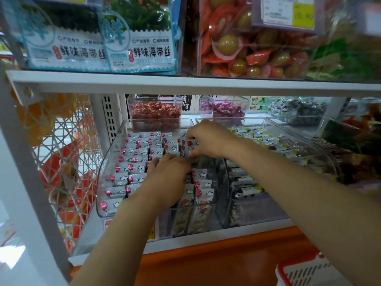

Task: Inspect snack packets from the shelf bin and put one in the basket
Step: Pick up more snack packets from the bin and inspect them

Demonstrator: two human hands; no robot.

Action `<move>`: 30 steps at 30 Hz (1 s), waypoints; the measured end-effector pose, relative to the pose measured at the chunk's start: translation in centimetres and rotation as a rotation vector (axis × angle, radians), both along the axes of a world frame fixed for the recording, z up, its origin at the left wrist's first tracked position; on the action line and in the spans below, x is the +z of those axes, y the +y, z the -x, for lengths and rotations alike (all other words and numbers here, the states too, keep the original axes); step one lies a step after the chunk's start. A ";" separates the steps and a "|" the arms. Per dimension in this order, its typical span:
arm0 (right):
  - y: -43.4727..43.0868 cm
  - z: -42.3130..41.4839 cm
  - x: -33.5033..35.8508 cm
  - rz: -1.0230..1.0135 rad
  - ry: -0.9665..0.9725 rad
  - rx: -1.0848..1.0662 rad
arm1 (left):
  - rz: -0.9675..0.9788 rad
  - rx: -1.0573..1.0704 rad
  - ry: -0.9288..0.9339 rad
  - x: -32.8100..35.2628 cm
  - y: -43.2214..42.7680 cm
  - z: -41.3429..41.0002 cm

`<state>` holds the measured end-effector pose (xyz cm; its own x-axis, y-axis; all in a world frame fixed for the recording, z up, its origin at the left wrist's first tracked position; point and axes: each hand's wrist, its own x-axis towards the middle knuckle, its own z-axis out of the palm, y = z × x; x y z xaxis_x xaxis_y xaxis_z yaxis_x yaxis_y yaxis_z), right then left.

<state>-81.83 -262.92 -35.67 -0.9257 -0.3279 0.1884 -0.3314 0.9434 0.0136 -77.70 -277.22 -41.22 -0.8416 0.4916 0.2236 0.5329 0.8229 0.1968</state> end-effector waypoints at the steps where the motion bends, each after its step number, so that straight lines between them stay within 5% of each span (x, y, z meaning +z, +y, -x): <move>1: 0.0 0.0 0.1 -0.006 0.007 0.008 | -0.030 0.003 0.002 0.1 0.0 0.0; 9: -0.1 0.2 0.6 -0.216 -0.158 0.071 | -0.231 -0.075 -0.102 0.2 -0.8 1.0; 14: -0.8 1.0 0.9 -0.287 -0.296 0.002 | -0.374 0.087 -0.063 1.1 -2.4 1.5; 20: -0.3 2.5 1.6 0.055 -0.037 0.007 | -0.396 0.191 -0.057 1.5 -3.0 1.0; 30: -2.0 4.6 -1.0 -0.172 0.006 -0.088 | -0.358 0.172 -0.079 1.7 -3.0 0.4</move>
<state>-86.40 -264.91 -36.65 -0.9512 -0.2738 0.1419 -0.2474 0.9523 0.1789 -78.13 -280.23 -39.48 -0.9264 0.2448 0.2862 0.3650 0.7709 0.5220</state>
